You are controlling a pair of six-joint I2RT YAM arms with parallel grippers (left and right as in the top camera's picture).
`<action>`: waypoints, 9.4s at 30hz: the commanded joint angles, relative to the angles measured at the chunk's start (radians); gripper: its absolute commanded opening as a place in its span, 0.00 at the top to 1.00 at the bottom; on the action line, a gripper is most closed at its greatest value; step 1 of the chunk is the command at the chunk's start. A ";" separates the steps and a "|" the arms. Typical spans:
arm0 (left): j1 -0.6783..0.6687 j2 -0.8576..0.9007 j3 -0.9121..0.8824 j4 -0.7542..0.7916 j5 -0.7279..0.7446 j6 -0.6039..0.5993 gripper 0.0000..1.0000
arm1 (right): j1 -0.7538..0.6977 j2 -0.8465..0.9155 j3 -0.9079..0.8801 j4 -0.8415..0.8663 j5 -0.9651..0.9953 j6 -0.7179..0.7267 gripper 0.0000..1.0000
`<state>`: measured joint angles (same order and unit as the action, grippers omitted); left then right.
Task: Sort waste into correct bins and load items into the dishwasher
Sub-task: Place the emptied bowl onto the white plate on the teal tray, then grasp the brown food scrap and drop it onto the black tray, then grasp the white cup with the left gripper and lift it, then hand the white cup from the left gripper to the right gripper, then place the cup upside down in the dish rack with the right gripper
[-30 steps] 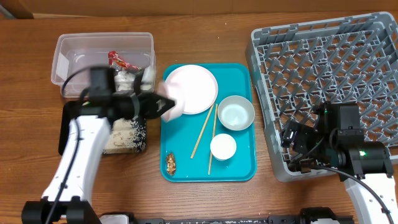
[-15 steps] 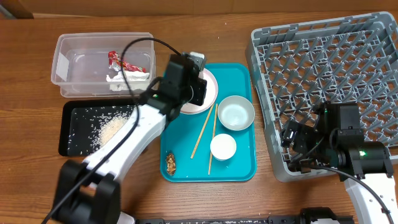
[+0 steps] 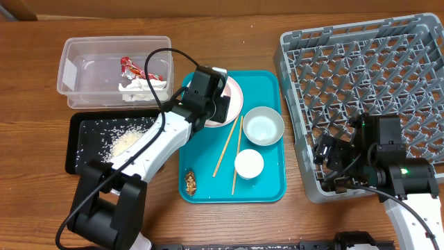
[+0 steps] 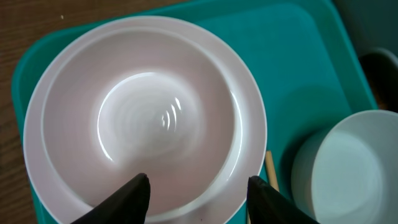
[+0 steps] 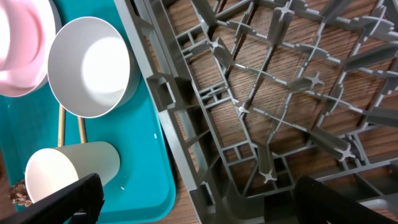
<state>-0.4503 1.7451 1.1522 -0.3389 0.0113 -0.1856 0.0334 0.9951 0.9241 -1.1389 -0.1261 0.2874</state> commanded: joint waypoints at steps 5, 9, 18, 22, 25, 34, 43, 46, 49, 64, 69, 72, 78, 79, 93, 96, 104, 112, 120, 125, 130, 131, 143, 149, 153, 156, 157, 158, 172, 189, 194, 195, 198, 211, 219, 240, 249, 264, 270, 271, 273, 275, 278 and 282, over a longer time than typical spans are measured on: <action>0.000 -0.139 0.076 -0.351 0.023 -0.064 0.42 | -0.003 -0.006 0.032 0.003 0.001 -0.006 0.00; -0.003 -0.159 0.075 -0.557 0.043 -0.146 0.42 | -0.003 -0.006 0.032 0.003 0.001 -0.006 0.00; -0.016 -0.136 -0.042 -0.745 0.080 -0.234 0.39 | -0.003 -0.006 0.032 0.003 0.001 -0.006 0.00; -0.016 -0.135 -0.144 -0.682 0.122 -0.266 0.39 | -0.003 -0.006 0.032 0.002 0.001 -0.006 0.00; -0.016 -0.135 -0.211 -0.624 0.124 -0.295 0.40 | -0.003 -0.006 0.032 0.002 0.001 -0.006 0.00; -0.016 -0.135 -0.325 -0.507 0.124 -0.321 0.52 | -0.003 -0.006 0.032 0.000 0.001 -0.006 0.00; 0.011 -0.137 -0.286 -0.514 0.122 -0.332 0.96 | -0.003 -0.006 0.032 0.000 0.001 -0.006 0.00; 0.051 -0.148 -0.216 -0.560 0.101 -0.332 0.96 | -0.003 -0.006 0.032 0.000 0.001 -0.006 0.00; 0.102 -0.172 -0.138 -0.606 0.056 -0.331 0.96 | -0.003 -0.006 0.032 0.000 0.001 -0.006 0.00; 0.538 -0.237 -0.085 -0.575 -0.251 -0.365 0.96 | -0.003 -0.006 0.032 0.008 0.001 -0.006 0.00; 0.604 -0.168 -0.106 -0.511 -0.285 -0.364 0.95 | -0.003 -0.006 0.032 0.005 0.001 -0.006 0.00; 0.619 -0.140 -0.106 -0.505 -0.324 -0.364 0.94 | -0.003 -0.006 0.032 0.005 0.001 -0.006 0.00; 0.627 -0.110 -0.106 -0.504 -0.333 -0.363 0.77 | -0.003 -0.006 0.032 0.005 0.001 -0.006 0.00; 0.627 -0.110 -0.106 -0.505 -0.332 -0.361 0.64 | -0.003 -0.006 0.032 0.005 0.001 -0.006 0.00; 0.604 -0.193 0.036 -0.555 0.000 -0.244 0.40 | -0.003 -0.006 0.032 0.005 0.002 -0.006 0.00; 0.540 -0.232 0.066 -0.523 0.169 -0.161 0.39 | -0.003 -0.006 0.032 0.009 0.001 -0.006 0.00; 0.176 -0.216 0.070 -0.489 0.266 -0.009 0.38 | -0.003 -0.006 0.032 0.011 0.001 -0.006 0.00; -0.157 -0.120 0.070 -0.448 0.108 0.014 0.34 | -0.003 -0.006 0.032 0.011 0.001 -0.006 0.00; -0.250 0.012 0.070 -0.457 0.085 0.021 0.56 | -0.003 -0.006 0.032 0.011 0.001 -0.006 0.00; -0.237 0.013 0.083 -0.461 0.085 0.018 0.96 | -0.003 -0.006 0.032 0.011 0.001 -0.006 0.00; -0.191 0.006 0.169 -0.502 0.128 -0.024 0.96 | -0.003 -0.006 0.032 0.011 0.001 -0.006 0.00; -0.175 0.003 0.192 -0.518 0.172 -0.023 0.96 | -0.003 -0.006 0.032 0.012 0.001 -0.006 0.00; 0.179 0.002 0.290 -0.408 1.057 -0.114 0.96 | -0.003 0.006 0.032 0.264 0.067 0.154 0.01; 0.243 0.002 0.290 -0.291 1.285 -0.360 0.96 | -0.001 0.083 0.032 0.594 -0.721 -0.062 0.00; 0.216 0.002 0.290 -0.244 1.308 -0.394 0.96 | 0.000 0.145 0.032 0.634 -1.001 -0.148 0.00; 0.188 0.002 0.290 -0.235 1.277 -0.418 0.96 | 0.000 0.170 0.032 0.636 -1.032 -0.158 0.00; 0.177 0.002 0.290 -0.230 1.269 -0.421 0.96 | 0.000 0.175 0.032 0.637 -1.032 -0.159 0.00; 0.167 0.002 0.290 -0.226 1.260 -0.421 0.96 | 0.000 0.180 0.032 0.638 -1.035 -0.159 0.00; 0.076 0.002 0.290 -0.175 1.239 -0.504 0.96 | 0.000 0.183 0.032 0.734 -1.111 -0.232 0.00; 0.077 0.002 0.290 -0.176 1.239 -0.511 0.96 | 0.000 0.184 0.032 0.750 -0.840 -0.232 0.00; 0.077 0.002 0.290 -0.176 1.238 -0.511 0.96 | 0.000 0.184 0.032 0.772 -1.063 -0.241 0.00; 0.077 0.002 0.290 -0.175 1.237 -0.511 0.96 | 0.000 0.184 0.032 0.774 -1.102 -0.245 0.00; 0.077 0.002 0.290 -0.175 1.235 -0.511 0.96 | 0.000 0.184 0.032 0.775 -1.168 -0.244 0.00; 0.077 0.002 0.290 -0.172 1.234 -0.510 0.96 | 0.000 0.184 0.032 0.771 -1.184 -0.243 0.27; 0.077 0.002 0.290 -0.172 1.225 -0.510 0.96 | 0.000 0.184 0.032 0.771 -1.158 -0.243 0.39; 0.107 -0.048 0.290 -0.580 0.469 -0.194 0.26 | -0.072 0.183 0.128 0.286 -0.428 -0.186 0.63; 0.144 -0.255 0.290 -0.836 -0.035 -0.195 0.21 | -0.273 0.204 0.429 0.013 -0.072 -0.148 0.79; 0.150 -0.330 0.290 -0.861 -0.077 -0.196 0.18 | -0.649 0.614 0.798 -0.203 0.062 -0.015 0.96; 0.150 -0.330 0.290 -0.861 -0.070 -0.196 0.18 | -0.734 0.747 0.872 -0.194 0.084 0.039 0.96; 0.149 -0.330 0.290 -0.861 -0.070 -0.196 0.18 | -0.750 0.766 0.872 -0.196 0.084 0.051 0.96; 0.149 -0.330 0.290 -0.861 -0.070 -0.196 0.17 | -0.772 0.797 0.872 -0.203 0.084 0.055 0.96; 0.149 -0.330 0.290 -0.861 -0.070 -0.196 0.17 | -0.794 0.825 0.871 -0.207 0.084 0.055 0.96; 0.149 -0.330 0.290 -0.861 -0.069 -0.196 0.17 | -0.826 0.853 0.871 -0.210 0.084 0.059 0.96; 0.149 -0.329 0.290 -0.864 -0.066 -0.196 0.17 | -0.851 0.882 0.871 -0.200 0.077 0.059 0.85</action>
<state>-0.3050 1.4178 1.4296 -1.2011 -0.0425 -0.4072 -0.8040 1.8671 1.7676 -1.3457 -0.0502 0.3359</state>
